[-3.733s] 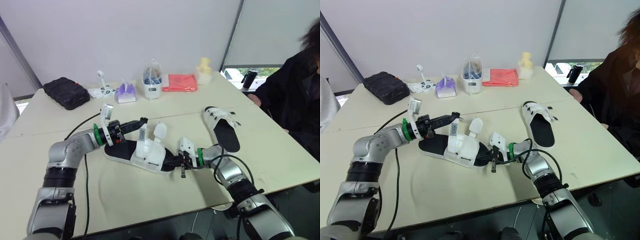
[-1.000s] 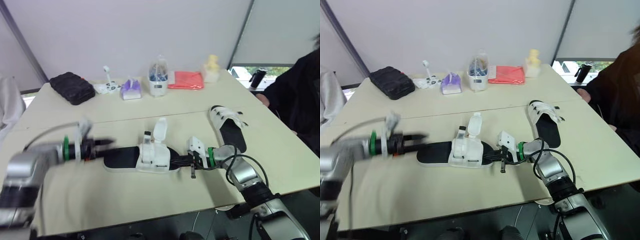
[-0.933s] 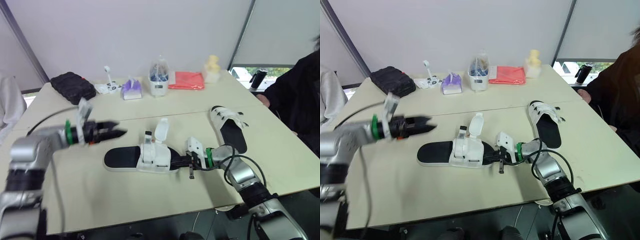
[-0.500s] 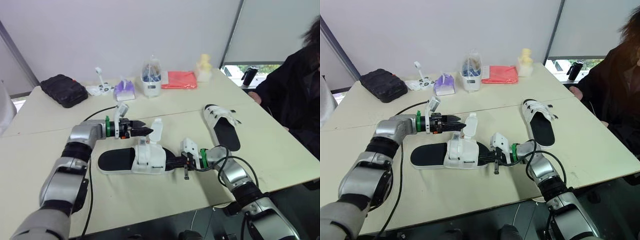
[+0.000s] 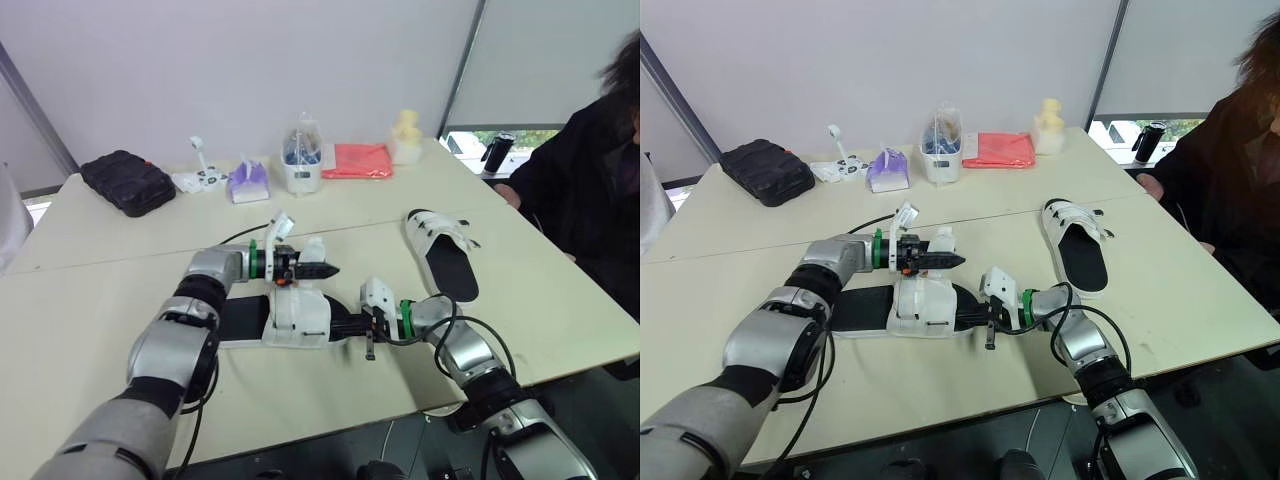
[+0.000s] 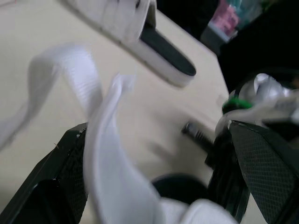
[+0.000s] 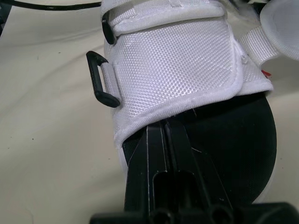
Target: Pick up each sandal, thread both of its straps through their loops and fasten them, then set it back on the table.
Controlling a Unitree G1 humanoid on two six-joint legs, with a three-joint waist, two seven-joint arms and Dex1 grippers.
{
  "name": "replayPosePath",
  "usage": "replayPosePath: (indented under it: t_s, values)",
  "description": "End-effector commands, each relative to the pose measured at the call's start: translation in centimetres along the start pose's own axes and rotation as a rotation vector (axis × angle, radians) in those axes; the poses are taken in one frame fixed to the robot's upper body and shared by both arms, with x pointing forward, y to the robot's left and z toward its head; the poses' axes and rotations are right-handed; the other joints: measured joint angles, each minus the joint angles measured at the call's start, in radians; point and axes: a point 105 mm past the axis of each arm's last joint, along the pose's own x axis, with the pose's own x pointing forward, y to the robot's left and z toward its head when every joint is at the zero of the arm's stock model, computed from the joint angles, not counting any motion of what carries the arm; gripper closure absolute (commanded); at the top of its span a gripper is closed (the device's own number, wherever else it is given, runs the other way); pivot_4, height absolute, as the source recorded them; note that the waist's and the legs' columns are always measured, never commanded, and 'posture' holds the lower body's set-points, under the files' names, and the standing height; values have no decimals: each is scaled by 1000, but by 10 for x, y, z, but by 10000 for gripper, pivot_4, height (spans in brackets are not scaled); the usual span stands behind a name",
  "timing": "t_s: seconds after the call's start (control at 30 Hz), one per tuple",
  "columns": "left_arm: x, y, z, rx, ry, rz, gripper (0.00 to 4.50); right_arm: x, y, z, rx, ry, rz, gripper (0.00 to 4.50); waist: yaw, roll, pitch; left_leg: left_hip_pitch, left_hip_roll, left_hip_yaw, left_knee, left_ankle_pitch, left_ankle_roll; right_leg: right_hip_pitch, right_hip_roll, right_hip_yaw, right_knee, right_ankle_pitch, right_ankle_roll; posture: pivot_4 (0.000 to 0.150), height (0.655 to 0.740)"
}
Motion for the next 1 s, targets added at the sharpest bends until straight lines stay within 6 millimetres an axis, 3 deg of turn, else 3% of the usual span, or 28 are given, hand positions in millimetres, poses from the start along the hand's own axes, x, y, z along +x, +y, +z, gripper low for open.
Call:
replayPosePath:
  t_s: [0.03, 0.53, 0.87, 0.97, 1.0]
  values:
    - [3, 4, 29, 0, -132, 69, 767, 8, 14, -31, 73, 106, 17, 45000, -3, 0, 0, 0, 0, 0, 0, 0, 0, 0, 0, 0, 0, 0, 0, 1500, 7400]
    - [7, 7, 66, -70, -313, 154, 767, 8, 21, -35, 76, 111, 6, 45000, -19, 0, 0, 0, 0, 0, -1, 0, 0, 0, 1, 0, 1, 0, 0, 1500, 7400]
    - [3, 10, 71, -60, -326, 182, 767, 10, 24, -35, 81, 115, 8, 45000, -19, 0, 0, 0, 0, 0, -1, 0, 0, 0, 1, 0, 1, 0, 0, 1500, 7400]
    - [2, 10, 73, -59, -338, 185, 9263, 10, 23, -35, 81, 116, 11, 45000, -19, 0, 0, 0, 0, 0, -1, 0, 0, 0, 1, 0, 1, 0, 0, 1500, 7400]
    - [1, 10, 74, -62, -345, 186, 14764, 10, 23, -36, 81, 117, 12, 45000, -19, 0, 0, 0, 0, 0, -1, 0, 0, 0, 1, 0, 1, 0, 0, 1500, 7400]
